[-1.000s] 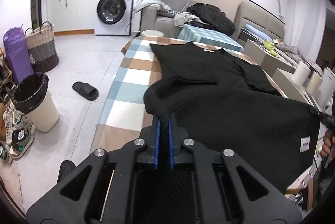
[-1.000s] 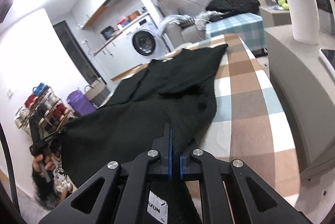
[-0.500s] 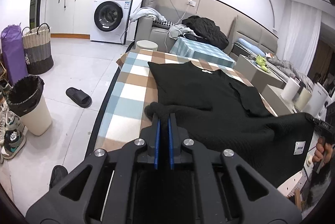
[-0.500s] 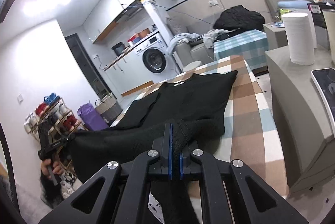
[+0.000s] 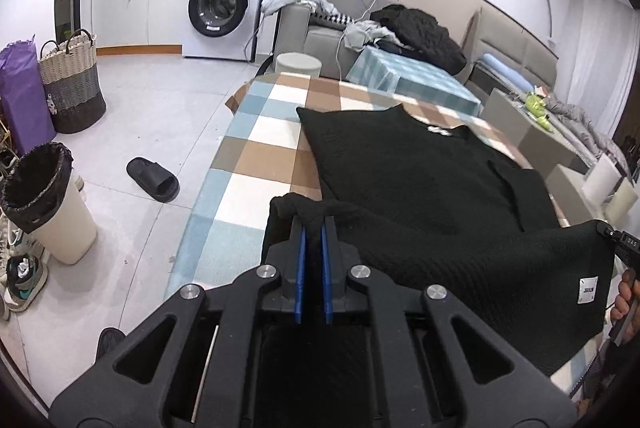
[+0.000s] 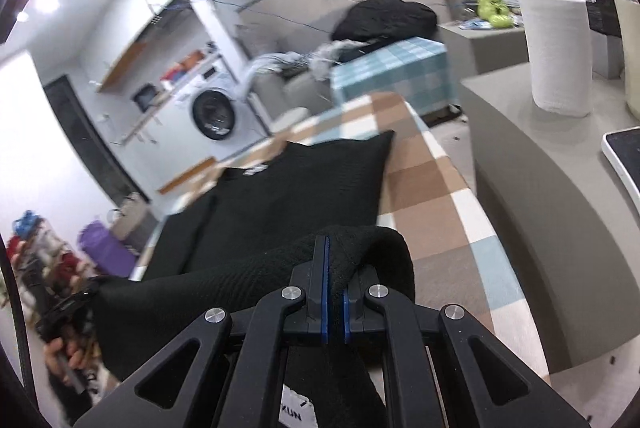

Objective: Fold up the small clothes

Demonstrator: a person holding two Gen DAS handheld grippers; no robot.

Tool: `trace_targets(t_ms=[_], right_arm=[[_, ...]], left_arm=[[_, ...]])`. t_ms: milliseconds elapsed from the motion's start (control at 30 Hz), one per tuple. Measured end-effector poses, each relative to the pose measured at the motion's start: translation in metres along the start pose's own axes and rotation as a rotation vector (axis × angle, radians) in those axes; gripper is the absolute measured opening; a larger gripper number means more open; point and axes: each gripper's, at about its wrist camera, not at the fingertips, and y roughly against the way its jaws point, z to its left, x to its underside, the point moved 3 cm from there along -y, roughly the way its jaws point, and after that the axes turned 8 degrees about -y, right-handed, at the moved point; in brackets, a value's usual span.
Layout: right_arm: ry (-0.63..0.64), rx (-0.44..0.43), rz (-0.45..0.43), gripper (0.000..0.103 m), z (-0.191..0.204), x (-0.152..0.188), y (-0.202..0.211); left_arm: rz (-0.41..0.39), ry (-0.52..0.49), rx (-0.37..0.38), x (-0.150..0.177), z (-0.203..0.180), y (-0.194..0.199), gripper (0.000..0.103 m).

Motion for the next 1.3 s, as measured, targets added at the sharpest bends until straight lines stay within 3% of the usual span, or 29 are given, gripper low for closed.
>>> trace_targets(t_ms=[200, 300, 367, 433, 567, 767, 800, 833, 900, 967, 1100, 1167, 1233, 1300], right_arm=[[0.006, 0.088, 0.04, 0.005, -0.008, 0.0, -0.033], [-0.017, 0.121, 0.075, 0.024, -0.02, -0.001, -0.041], [-0.046, 0.129, 0.089, 0.032, -0.028, 0.002, -0.038], [-0.06, 0.091, 0.11, 0.048, -0.034, 0.007, -0.032], [-0.042, 0.035, 0.192, 0.054, -0.037, 0.024, -0.031], [0.03, 0.059, 0.197, 0.053, -0.029, 0.031, -0.041], [0.036, 0.06, 0.2, 0.051, -0.028, 0.03, -0.044], [0.043, 0.063, 0.208, 0.041, -0.026, 0.029, -0.048], [0.054, 0.072, 0.215, 0.033, -0.022, 0.025, -0.056], [0.057, 0.08, 0.205, 0.024, -0.021, 0.02, -0.06], [0.016, 0.095, 0.197, 0.025, -0.025, 0.011, -0.064], [-0.007, 0.078, 0.214, 0.029, -0.028, 0.011, -0.061], [-0.013, 0.062, 0.225, 0.041, -0.03, 0.014, -0.055], [0.0, 0.044, 0.235, 0.044, -0.03, 0.02, -0.046]], left_arm=[[0.06, -0.008, -0.032, 0.004, 0.002, -0.048, 0.005], [0.097, 0.004, -0.046, 0.011, 0.007, -0.06, 0.01], [0.125, -0.002, -0.045, 0.017, 0.007, -0.062, 0.027], [0.132, -0.01, -0.015, 0.023, 0.007, -0.062, 0.039], [0.149, -0.029, 0.02, 0.033, 0.0, -0.062, 0.06], [0.188, -0.05, 0.029, 0.039, -0.01, -0.076, 0.061], [0.184, -0.043, 0.031, 0.038, -0.009, -0.08, 0.061], [0.178, -0.029, 0.029, 0.037, -0.008, -0.081, 0.06], [0.17, 0.007, 0.042, 0.035, -0.005, -0.087, 0.05], [0.175, 0.001, 0.047, 0.033, -0.006, -0.09, 0.031], [0.174, 0.019, 0.054, 0.031, -0.004, -0.089, 0.03], [0.181, 0.023, 0.056, 0.033, -0.001, -0.085, 0.031], [0.181, 0.025, 0.057, 0.036, 0.001, -0.077, 0.033], [0.187, 0.018, 0.049, 0.041, 0.004, -0.068, 0.037]])
